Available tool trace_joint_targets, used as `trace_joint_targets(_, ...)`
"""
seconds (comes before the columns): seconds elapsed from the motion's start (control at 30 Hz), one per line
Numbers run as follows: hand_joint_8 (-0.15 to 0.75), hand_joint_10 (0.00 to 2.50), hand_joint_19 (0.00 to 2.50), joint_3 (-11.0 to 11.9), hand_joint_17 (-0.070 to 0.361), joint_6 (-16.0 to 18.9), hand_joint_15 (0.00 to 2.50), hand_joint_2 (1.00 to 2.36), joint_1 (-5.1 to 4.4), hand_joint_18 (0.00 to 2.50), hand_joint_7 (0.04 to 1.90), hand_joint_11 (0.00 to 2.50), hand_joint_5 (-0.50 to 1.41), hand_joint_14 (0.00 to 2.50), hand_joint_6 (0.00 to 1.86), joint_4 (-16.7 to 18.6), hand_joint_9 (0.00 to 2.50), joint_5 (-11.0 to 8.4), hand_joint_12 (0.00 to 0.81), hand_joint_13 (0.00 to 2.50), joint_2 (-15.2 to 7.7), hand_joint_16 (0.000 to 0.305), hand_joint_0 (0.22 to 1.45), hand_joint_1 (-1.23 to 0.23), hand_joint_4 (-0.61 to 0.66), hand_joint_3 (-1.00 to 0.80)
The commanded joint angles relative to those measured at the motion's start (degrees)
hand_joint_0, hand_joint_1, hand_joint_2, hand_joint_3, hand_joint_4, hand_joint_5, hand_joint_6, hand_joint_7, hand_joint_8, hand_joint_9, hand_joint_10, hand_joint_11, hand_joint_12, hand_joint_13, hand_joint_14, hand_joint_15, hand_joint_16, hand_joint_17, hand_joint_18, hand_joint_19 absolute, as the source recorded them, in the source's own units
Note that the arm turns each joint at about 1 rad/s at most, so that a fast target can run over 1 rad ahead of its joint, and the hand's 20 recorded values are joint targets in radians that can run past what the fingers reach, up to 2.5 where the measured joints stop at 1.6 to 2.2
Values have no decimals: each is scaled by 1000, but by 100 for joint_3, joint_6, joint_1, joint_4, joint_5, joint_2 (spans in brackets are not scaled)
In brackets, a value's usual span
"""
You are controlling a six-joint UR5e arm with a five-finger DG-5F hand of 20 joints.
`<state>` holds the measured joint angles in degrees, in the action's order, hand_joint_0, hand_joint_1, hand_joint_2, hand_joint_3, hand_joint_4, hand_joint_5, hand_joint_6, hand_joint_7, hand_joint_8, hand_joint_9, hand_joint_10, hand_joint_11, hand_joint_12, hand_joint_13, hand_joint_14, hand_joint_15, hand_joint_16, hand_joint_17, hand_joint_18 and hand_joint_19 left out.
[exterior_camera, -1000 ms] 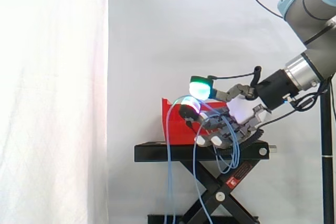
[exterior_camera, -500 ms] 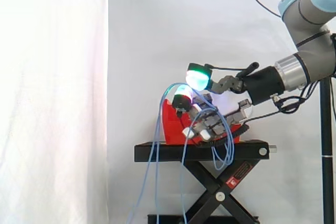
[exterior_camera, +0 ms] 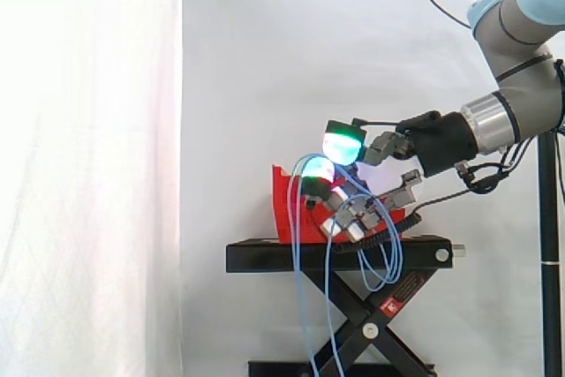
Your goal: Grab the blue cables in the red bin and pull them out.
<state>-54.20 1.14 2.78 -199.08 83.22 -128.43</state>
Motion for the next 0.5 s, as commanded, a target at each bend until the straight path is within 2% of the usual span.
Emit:
trace_joint_targets(0.0,289,30,860,-3,108,5,746,1000,3,848,845,892,921,28,428,1,1116,1,350,1002,-6,48,918,-898,181,-1000)
trace_joint_targets(0.2,292,32,892,-12,107,14,895,1000,29,882,843,902,916,32,431,-61,1127,-8,341,1115,3,48,919,-896,172,-1000)
trace_joint_targets(0.33,292,31,1030,-12,103,31,995,1000,47,983,845,909,914,32,431,-96,1125,-8,342,1192,-6,46,920,-895,174,-1000)
trace_joint_targets(0.47,292,31,1016,-29,105,40,968,1000,56,988,844,909,914,32,432,-104,1120,-8,344,1162,-6,47,920,-895,174,-1000)
